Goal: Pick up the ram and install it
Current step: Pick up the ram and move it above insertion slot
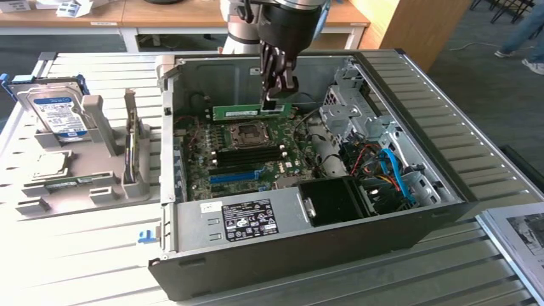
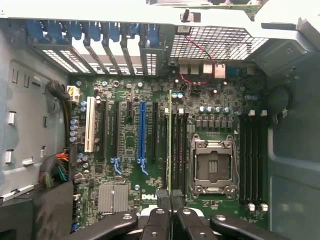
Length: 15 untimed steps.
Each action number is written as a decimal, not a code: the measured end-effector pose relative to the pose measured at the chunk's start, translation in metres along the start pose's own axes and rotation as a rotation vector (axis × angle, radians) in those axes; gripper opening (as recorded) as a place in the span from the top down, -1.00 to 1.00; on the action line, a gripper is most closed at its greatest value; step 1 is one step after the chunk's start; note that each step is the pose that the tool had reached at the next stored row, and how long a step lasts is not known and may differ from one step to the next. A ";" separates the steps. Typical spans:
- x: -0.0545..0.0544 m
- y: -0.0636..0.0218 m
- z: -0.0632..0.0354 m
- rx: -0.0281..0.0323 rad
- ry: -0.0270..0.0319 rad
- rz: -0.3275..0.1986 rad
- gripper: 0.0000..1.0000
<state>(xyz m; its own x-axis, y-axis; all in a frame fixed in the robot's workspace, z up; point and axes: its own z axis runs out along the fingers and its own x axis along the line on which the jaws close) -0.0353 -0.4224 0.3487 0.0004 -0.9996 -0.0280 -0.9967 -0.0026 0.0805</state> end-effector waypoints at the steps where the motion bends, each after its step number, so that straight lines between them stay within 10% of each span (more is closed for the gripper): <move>1: -0.001 0.0000 0.0001 0.0000 0.0000 0.000 0.76; 15: -0.001 0.0006 0.0003 0.0126 -0.0002 0.000 0.76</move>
<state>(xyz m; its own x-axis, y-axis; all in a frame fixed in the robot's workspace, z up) -0.0359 -0.4216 0.3485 0.0008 -0.9996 -0.0283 -0.9977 -0.0027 0.0679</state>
